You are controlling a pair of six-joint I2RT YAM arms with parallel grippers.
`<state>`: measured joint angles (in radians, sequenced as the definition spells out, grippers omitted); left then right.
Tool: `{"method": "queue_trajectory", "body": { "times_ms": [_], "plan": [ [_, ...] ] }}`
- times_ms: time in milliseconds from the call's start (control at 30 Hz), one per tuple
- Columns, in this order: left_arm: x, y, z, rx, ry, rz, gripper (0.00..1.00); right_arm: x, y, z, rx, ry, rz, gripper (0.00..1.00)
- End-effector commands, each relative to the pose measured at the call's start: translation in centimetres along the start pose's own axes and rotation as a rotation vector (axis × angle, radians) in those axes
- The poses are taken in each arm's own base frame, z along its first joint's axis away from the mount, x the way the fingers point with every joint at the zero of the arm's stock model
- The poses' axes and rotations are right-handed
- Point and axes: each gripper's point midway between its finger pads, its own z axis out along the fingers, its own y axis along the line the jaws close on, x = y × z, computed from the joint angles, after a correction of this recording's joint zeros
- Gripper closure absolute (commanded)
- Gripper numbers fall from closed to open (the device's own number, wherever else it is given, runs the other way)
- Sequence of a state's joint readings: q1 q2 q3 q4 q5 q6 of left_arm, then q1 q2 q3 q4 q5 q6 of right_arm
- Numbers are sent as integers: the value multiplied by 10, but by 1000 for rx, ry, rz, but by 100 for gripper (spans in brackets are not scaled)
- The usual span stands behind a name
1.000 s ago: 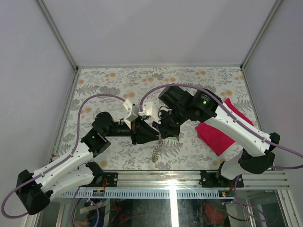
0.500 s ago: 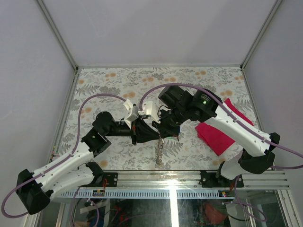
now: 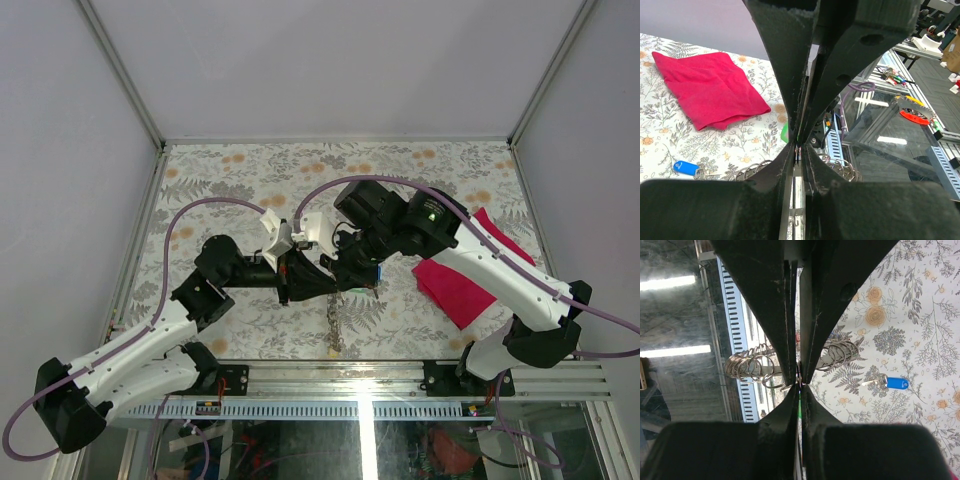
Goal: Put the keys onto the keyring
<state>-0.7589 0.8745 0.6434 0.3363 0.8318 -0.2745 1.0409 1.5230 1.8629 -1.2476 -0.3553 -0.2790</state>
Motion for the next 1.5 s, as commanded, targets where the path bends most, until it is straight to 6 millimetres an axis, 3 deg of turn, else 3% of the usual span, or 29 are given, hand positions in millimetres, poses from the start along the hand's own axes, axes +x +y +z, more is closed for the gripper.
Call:
{"method": "queue_trajectory", "body": {
  "times_ms": [0, 267, 467, 867, 1100, 1367, 1467],
  "plan": [
    [-13, -7, 3, 34, -15, 43, 89, -16, 1, -12, 39, -83, -26, 100],
    [-11, -6, 3, 30, -6, 40, 95, -16, -1, -15, 57, -89, -28, 100],
    [-10, -6, 3, 26, -2, 39, 85, -15, -1, -17, 60, -88, -27, 100],
    [-9, -6, 3, 30, 4, 36, 89, -16, -1, -17, 62, -99, -29, 100],
    [-7, -6, 3, 30, 9, 31, 85, -19, 0, -17, 56, -112, -32, 100],
    [-5, -5, 3, 32, 15, 30, 99, -20, 0, -17, 57, -121, -34, 100],
    [-6, -4, 3, 23, 14, 29, 100, -21, -1, -17, 61, -126, -34, 100]
  ]
}}
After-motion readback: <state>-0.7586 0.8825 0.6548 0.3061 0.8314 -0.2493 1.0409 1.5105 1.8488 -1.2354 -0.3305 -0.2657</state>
